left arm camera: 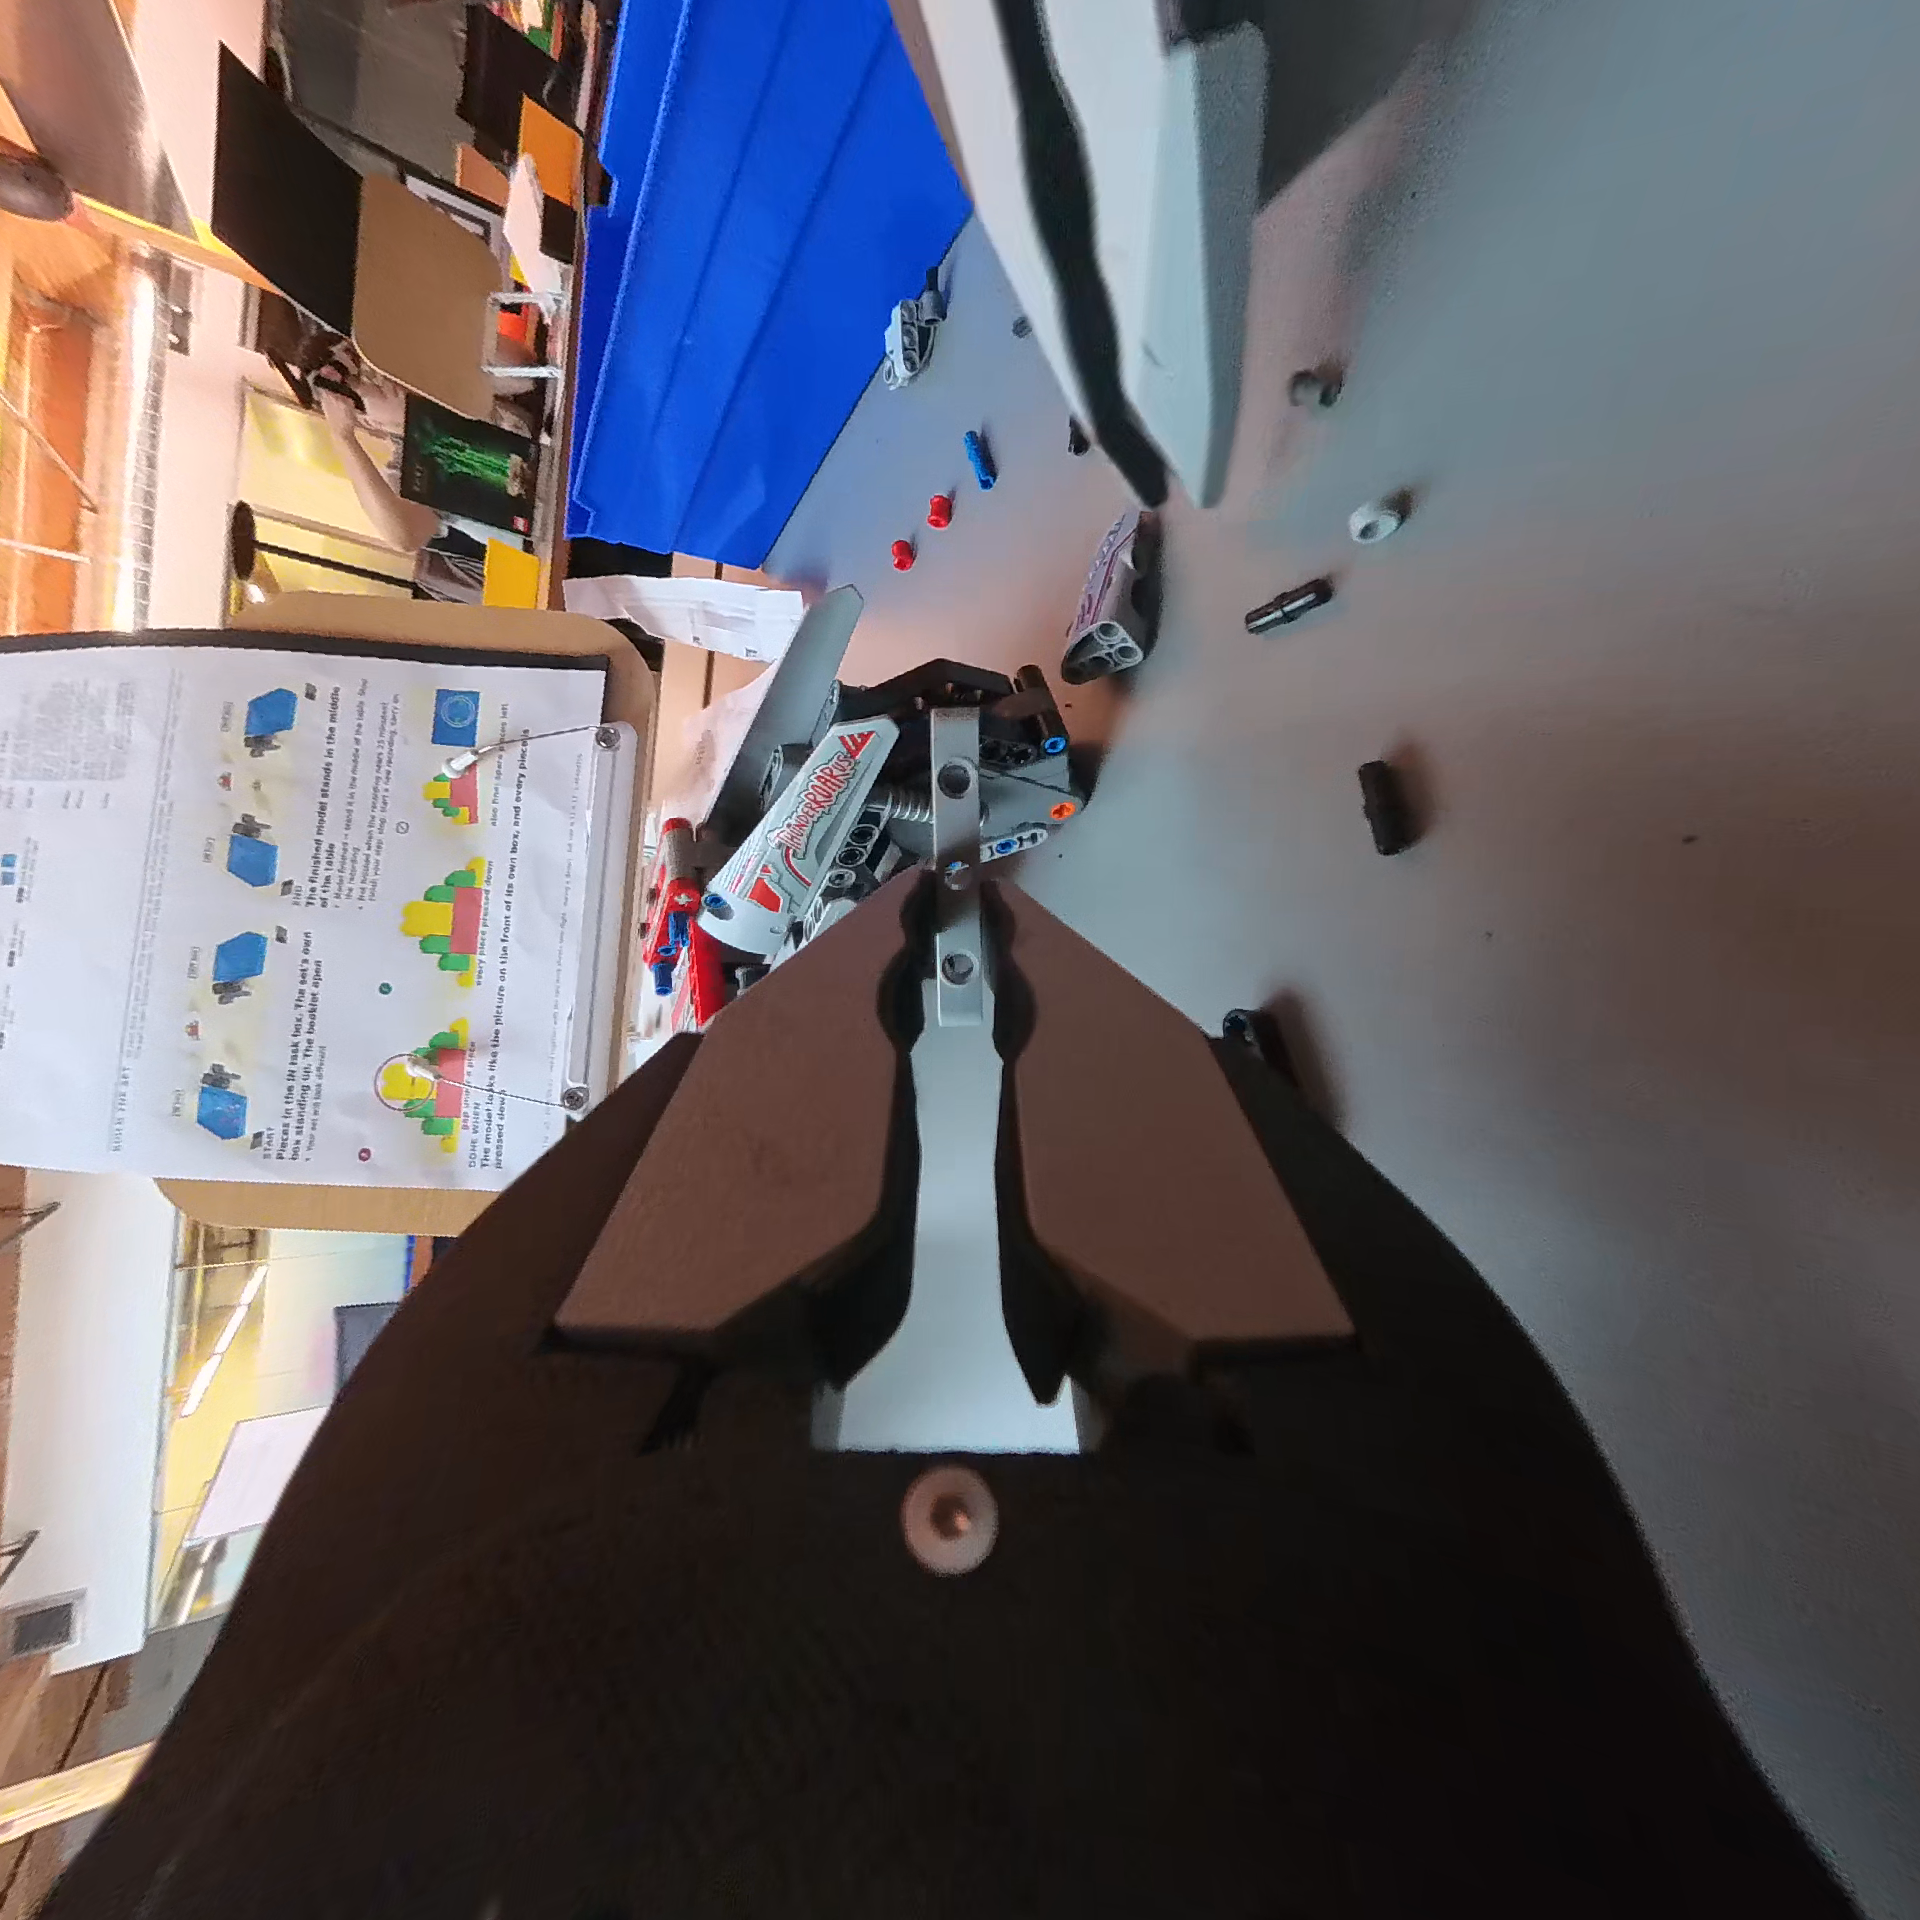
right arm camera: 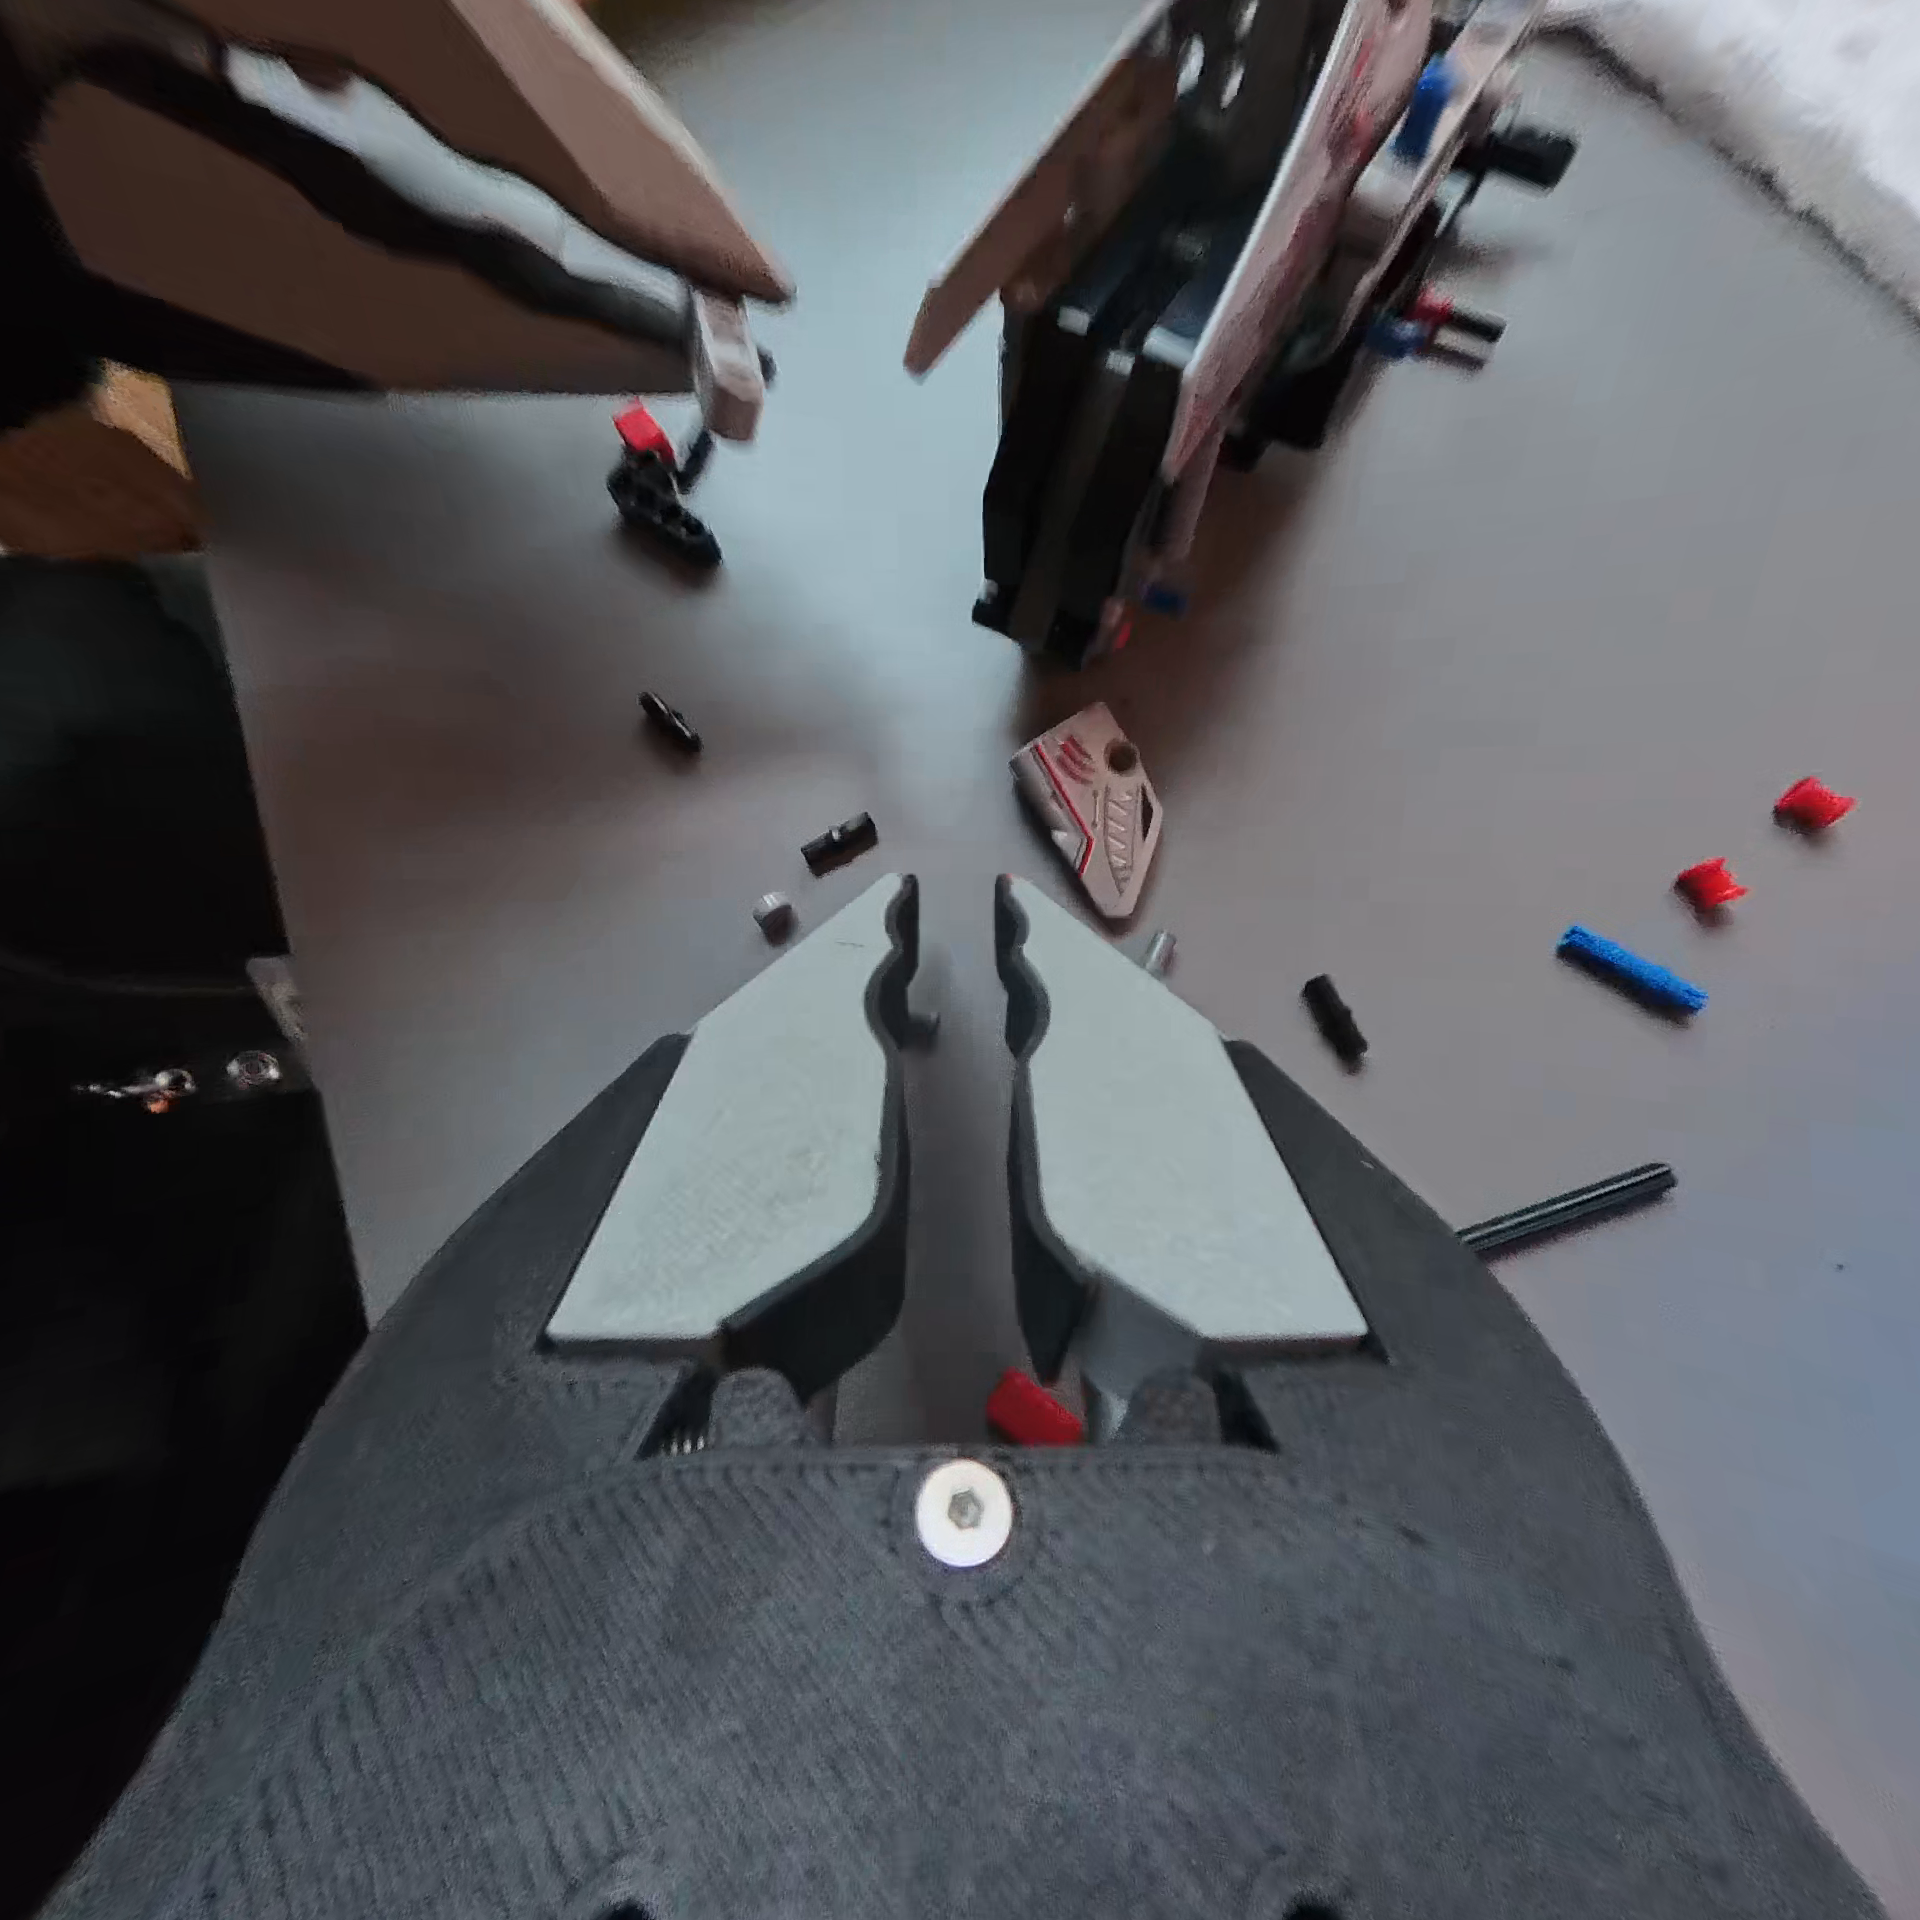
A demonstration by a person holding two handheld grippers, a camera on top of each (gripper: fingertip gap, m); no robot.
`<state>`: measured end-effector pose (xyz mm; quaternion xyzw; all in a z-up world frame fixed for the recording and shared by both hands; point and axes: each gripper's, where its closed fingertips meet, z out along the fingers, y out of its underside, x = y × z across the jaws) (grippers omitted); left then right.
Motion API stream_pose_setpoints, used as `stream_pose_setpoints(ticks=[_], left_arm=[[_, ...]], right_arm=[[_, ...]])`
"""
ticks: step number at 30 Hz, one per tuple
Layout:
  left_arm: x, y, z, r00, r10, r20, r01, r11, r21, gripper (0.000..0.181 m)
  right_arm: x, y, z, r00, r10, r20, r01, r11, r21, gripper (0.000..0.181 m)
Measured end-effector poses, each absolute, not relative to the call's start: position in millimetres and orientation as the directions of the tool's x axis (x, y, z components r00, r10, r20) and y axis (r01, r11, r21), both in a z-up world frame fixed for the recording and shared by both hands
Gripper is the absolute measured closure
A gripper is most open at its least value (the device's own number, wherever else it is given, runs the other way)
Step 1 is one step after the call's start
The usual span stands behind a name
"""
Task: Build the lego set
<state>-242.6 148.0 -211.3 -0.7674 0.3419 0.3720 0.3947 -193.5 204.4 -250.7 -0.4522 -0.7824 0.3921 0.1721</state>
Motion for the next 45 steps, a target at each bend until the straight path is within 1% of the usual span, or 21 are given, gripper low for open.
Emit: stream_pose_setpoints(ticks=[3, 6, 9, 11, 14, 15, 17, 19, 23, 26, 29, 32, 33, 34, 35, 36, 38, 41, 45], left_arm=[[-243, 149, -212, 0.47, -0.225, -0.853, -0.827, -0.45, -0.337, 0.176], [-240, 151, -217, 0.469, -0.24, -0.85, -0.83, -0.449, -0.331, 0.176], [-233, 153, -218, 0.461, -0.241, -0.854, -0.838, -0.434, -0.33, 0.176], [-228, 155, -213, 0.422, -0.225, -0.878, -0.858, -0.412, -0.307, 0.176], [-218, 157, -209, 0.339, -0.211, -0.917, -0.892, -0.381, -0.243, 0.176], [-215, 157, -208, 0.326, -0.206, -0.922, -0.898, -0.373, -0.234, 0.176], [-209, 158, -208, 0.322, -0.202, -0.925, -0.904, -0.354, -0.238, 0.176], [-208, 158, -208, 0.332, -0.197, -0.923, -0.902, -0.354, -0.249, 0.176], [-208, 160, -201, 0.377, -0.144, -0.915, -0.886, -0.345, -0.31, 0.176], [-219, 160, -203, 0.467, -0.12, -0.876, -0.835, -0.386, -0.392, 0.174], [-234, 156, -206, 0.629, -0.116, -0.769, -0.729, -0.432, -0.531, 0.171], [-245, 153, -201, 0.793, -0.097, -0.601, -0.575, -0.445, -0.687, 0.168], [-248, 153, -201, 0.832, -0.09, -0.548, -0.524, -0.452, -0.722, 0.165], [-251, 152, -200, 0.855, -0.082, -0.512, -0.487, -0.464, -0.74, 0.164], [-256, 151, -201, 0.863, -0.072, -0.5, -0.47, -0.477, -0.743, 0.163], [-261, 149, -201, 0.861, -0.059, -0.506, -0.466, -0.491, -0.736, 0.163], [-272, 144, -198, 0.86, -0.033, -0.51, -0.455, -0.503, -0.734, 0.16], [-274, 142, -188, 0.891, -0.024, -0.454, -0.409, -0.478, -0.778, 0.156], [-256, 151, -171, 0.906, -0.032, -0.422, -0.396, -0.417, -0.818, 0.148]], right_arm=[[-196, 205, -227, -0.535, 0.84, -0.092, 0.507, 0.232, -0.83, 0.163], [-192, 209, -218, -0.531, 0.843, -0.09, 0.504, 0.228, -0.833, 0.16], [-187, 187, -198, -0.592, 0.788, -0.167, 0.469, 0.168, -0.867, 0.158], [-188, 167, -194, -0.617, 0.763, -0.191, 0.47, 0.162, -0.868, 0.153], [-192, 145, -196, -0.63, 0.758, -0.169, 0.465, 0.194, -0.864, 0.151], [-196, 146, -196, -0.606, 0.779, -0.161, 0.468, 0.185, -0.864, 0.157], [-197, 148, -199, -0.585, 0.795, -0.163, 0.486, 0.182, -0.855, 0.177], [-196, 150, -200, -0.584, 0.794, -0.165, 0.497, 0.19, -0.847, 0.177], [-196, 153, -193, -0.579, 0.802, -0.148, 0.484, 0.191, -0.854, 0.178], [-197, 175, -195, -0.523, 0.846, -0.103, 0.5, 0.206, -0.841, 0.177], [-191, 210, -202, -0.453, 0.89, -0.047, 0.555, 0.241, -0.796, 0.177], [-184, 225, -222, -0.43, 0.903, -0.029, 0.63, 0.277, -0.725, 0.177], [-184, 232, -237, -0.41, 0.912, 0.001, 0.67, 0.302, -0.678, 0.17], [-185, 238, -252, -0.402, 0.915, 0.032, 0.7, 0.33, -0.633, 0.166], [-184, 238, -263, -0.41, 0.911, 0.044, 0.717, 0.352, -0.602, 0.167], [-183, 238, -268, -0.418, 0.908, 0.044, 0.723, 0.361, -0.589, 0.166], [-183, 237, -259, -0.423, 0.905, 0.048, 0.705, 0.362, -0.61, 0.163], [-179, 241, -237, -0.428, 0.902, 0.053, 0.67, 0.357, -0.651, 0.159], [-170, 240, -219, -0.446, 0.895, 0.009, 0.645, 0.329, -0.69, 0.157]])
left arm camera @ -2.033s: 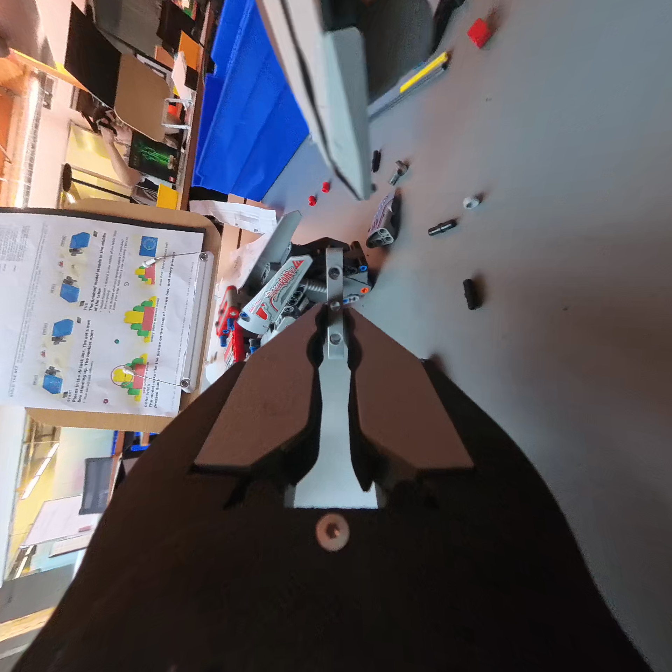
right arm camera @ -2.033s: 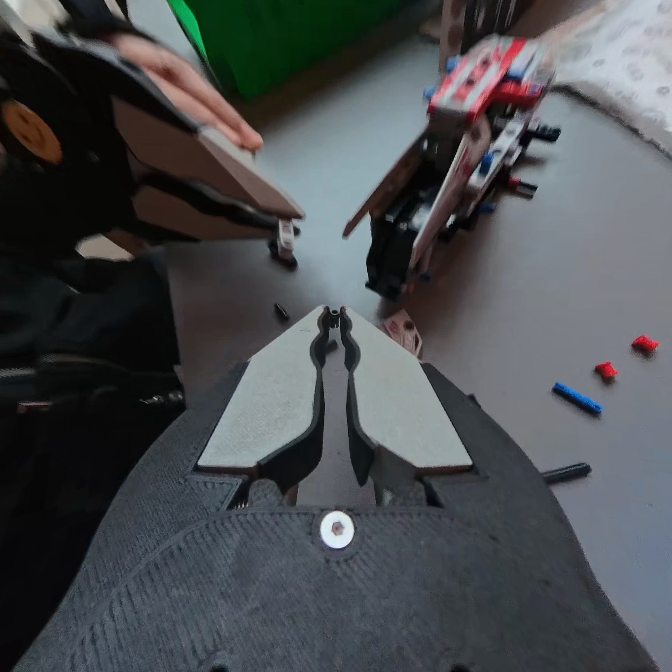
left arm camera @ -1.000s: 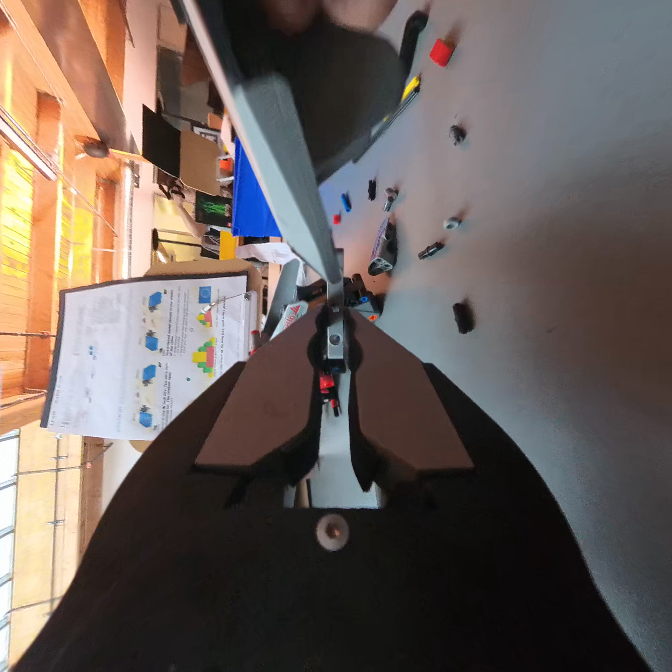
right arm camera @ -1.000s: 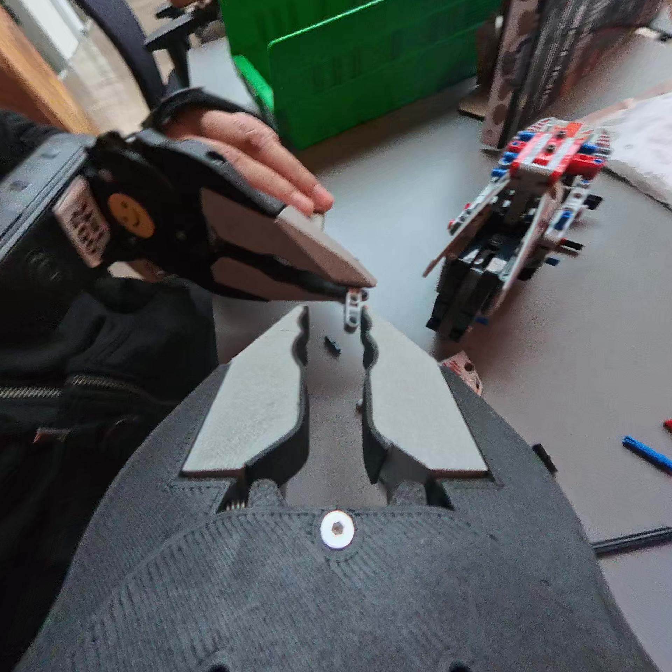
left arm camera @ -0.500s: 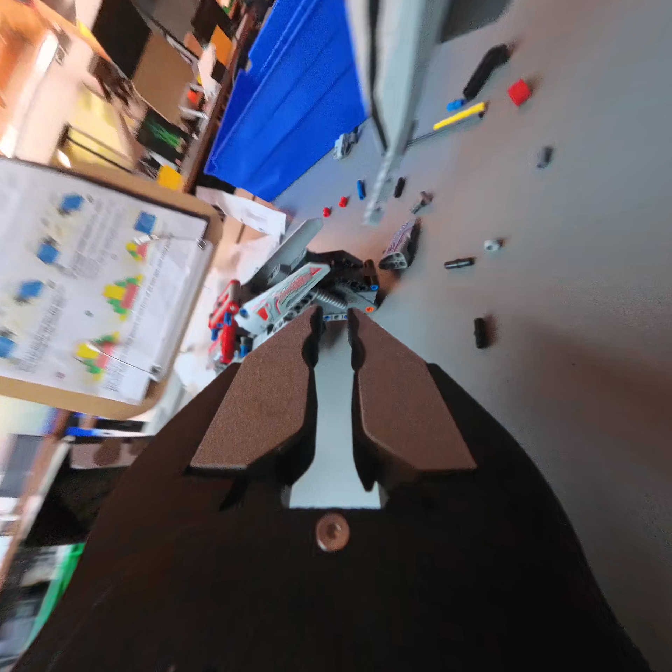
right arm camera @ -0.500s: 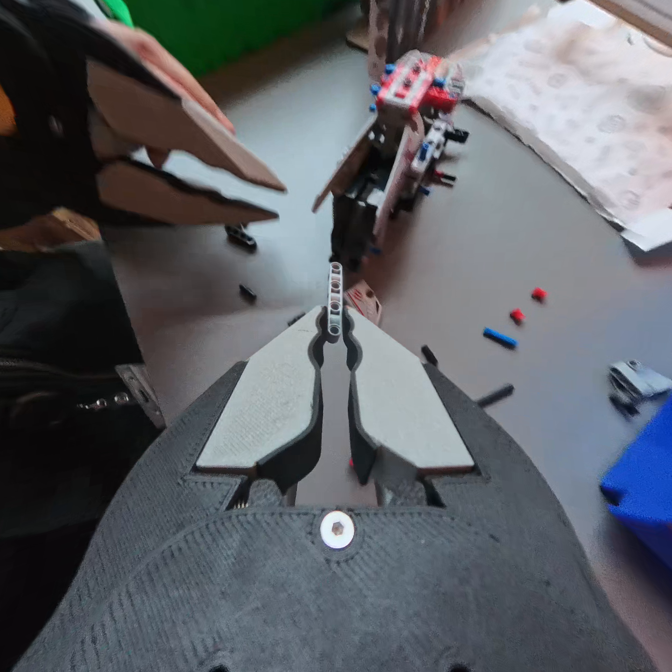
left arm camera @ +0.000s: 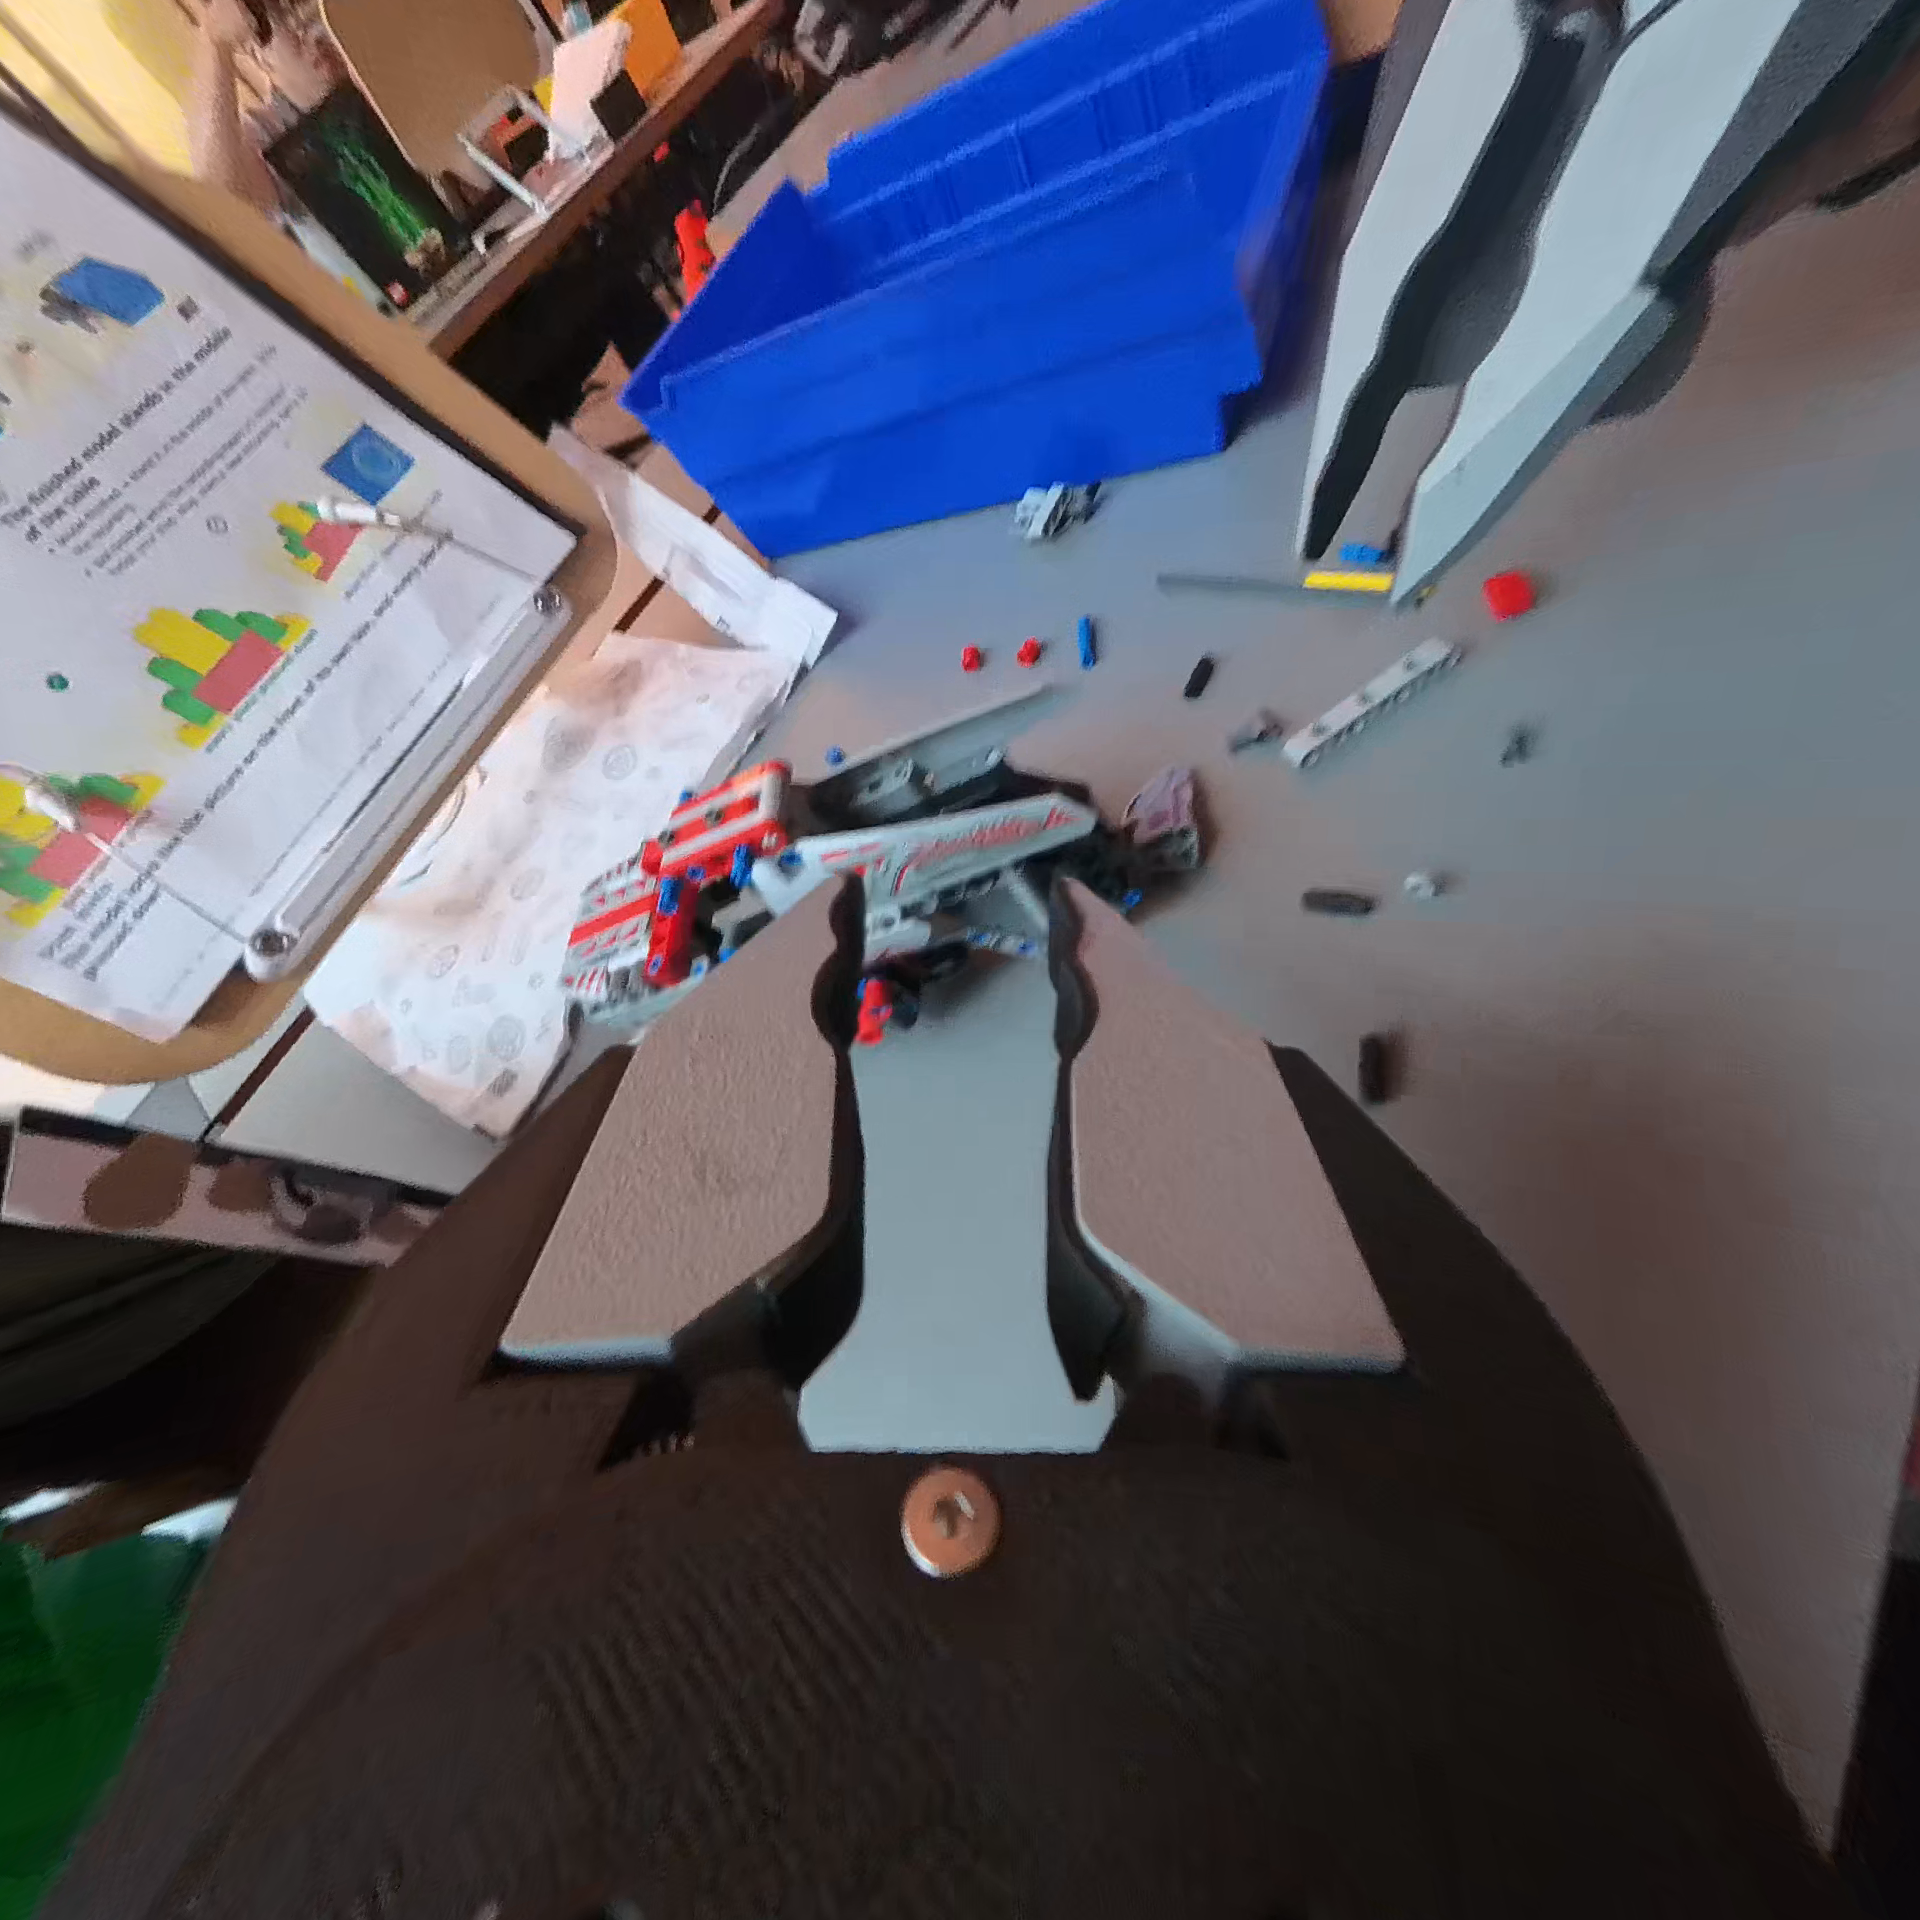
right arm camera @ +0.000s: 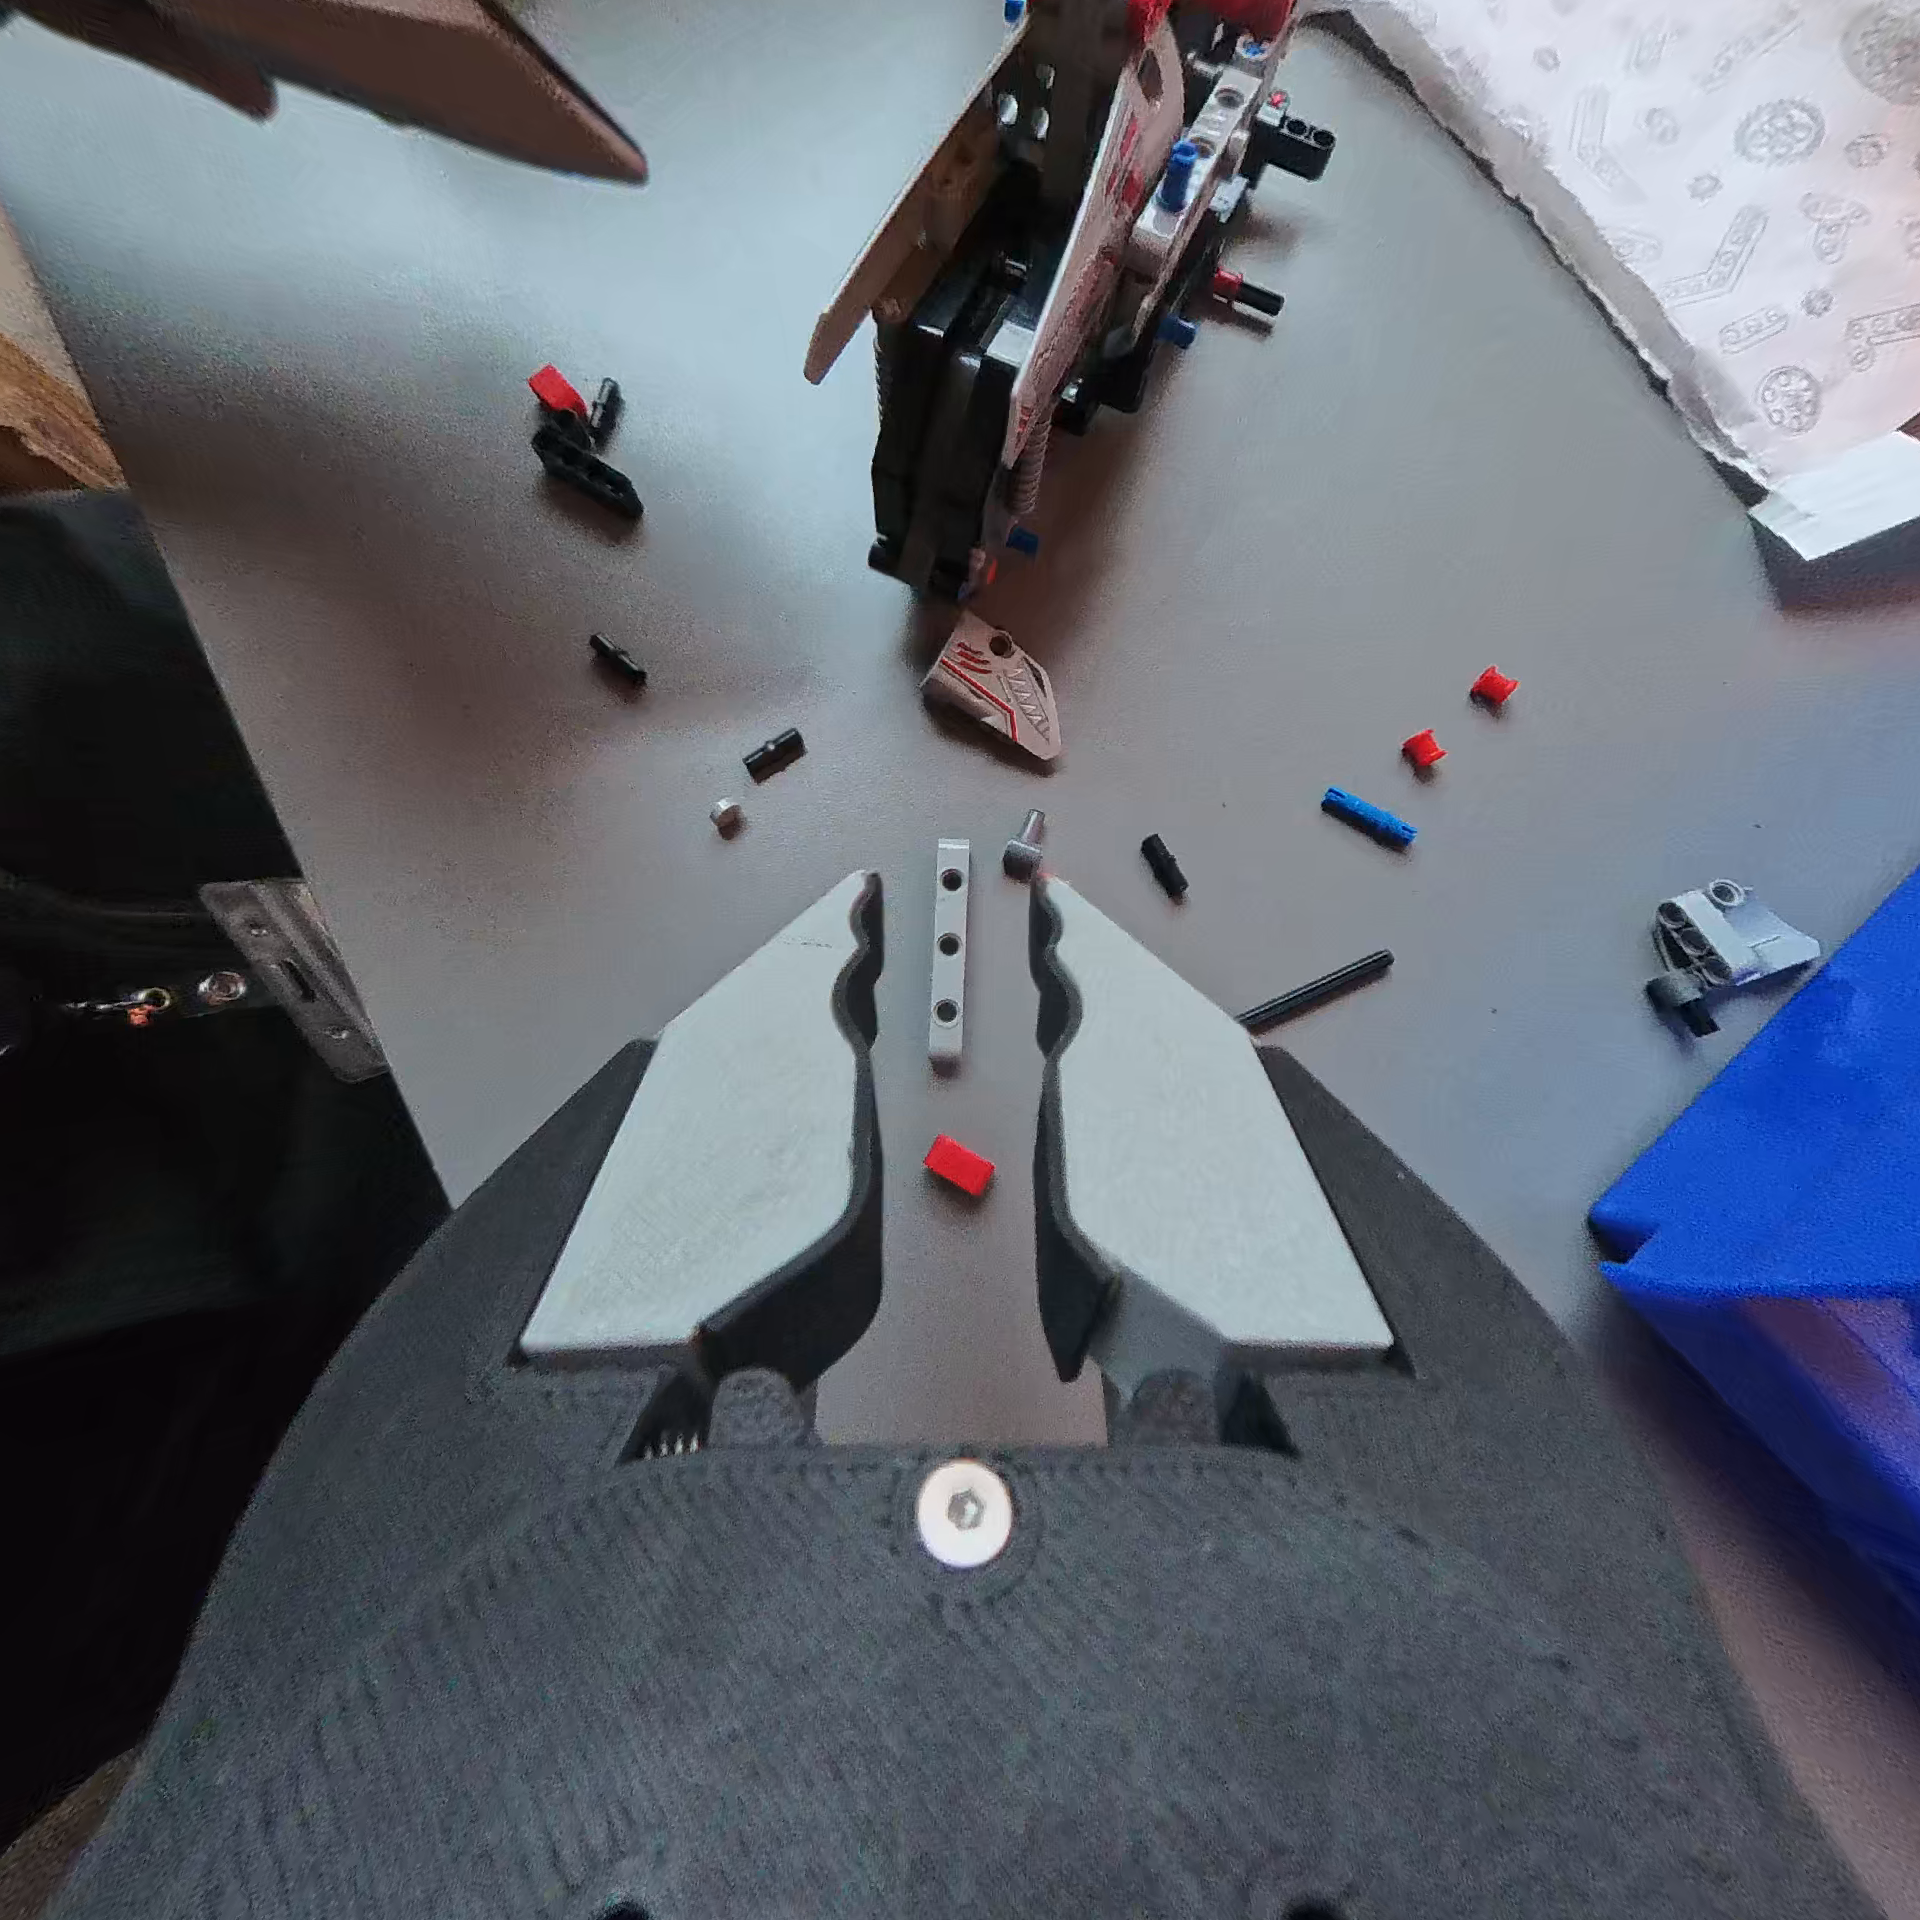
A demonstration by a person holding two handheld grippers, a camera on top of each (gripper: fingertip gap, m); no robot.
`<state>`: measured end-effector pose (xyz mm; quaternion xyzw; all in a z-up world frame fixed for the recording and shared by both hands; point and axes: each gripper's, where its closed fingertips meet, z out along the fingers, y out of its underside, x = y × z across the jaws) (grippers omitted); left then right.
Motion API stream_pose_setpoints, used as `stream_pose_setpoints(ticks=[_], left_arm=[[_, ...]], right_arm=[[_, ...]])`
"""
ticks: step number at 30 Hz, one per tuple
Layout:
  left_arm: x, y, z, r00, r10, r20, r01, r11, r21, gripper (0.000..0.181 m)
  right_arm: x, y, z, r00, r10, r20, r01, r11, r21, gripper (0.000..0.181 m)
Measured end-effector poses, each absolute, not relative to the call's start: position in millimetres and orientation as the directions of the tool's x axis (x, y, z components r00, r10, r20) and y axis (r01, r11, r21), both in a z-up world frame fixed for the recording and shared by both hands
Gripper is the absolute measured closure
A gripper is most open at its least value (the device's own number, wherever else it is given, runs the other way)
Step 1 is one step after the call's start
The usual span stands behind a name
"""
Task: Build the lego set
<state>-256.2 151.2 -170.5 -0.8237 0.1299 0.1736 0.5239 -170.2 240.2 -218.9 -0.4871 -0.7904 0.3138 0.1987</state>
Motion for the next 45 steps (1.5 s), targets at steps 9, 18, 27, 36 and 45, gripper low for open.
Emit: stream_pose_setpoints(ticks=[9, 18, 27, 36, 45], left_arm=[[-264, 201, -183, 0.854, 0.057, -0.517, -0.416, -0.522, -0.744, 0.156], [-327, 135, -182, 0.847, 0.234, -0.477, -0.285, -0.558, -0.779, 0.174], [-364, 101, -178, 0.873, 0.356, -0.334, -0.098, -0.542, -0.834, 0.158], [-320, 95, -177, 0.958, 0.18, -0.224, -0.096, -0.534, -0.84, 0.16], [-329, 103, -198, 0.983, 0.134, -0.124, -0.021, -0.595, -0.804, 0.178]], right_arm=[[-176, 240, -218, -0.436, 0.9, -0.021, 0.63, 0.289, -0.721, 0.163], [-173, 253, -207, -0.423, 0.906, -0.025, 0.613, 0.266, -0.744, 0.167], [-182, 230, -208, -0.452, 0.892, -0.018, 0.594, 0.286, -0.752, 0.167], [-200, 213, -207, -0.445, 0.894, -0.057, 0.559, 0.227, -0.798, 0.167], [-210, 189, -212, -0.471, 0.88, -0.057, 0.55, 0.243, -0.799, 0.168]])
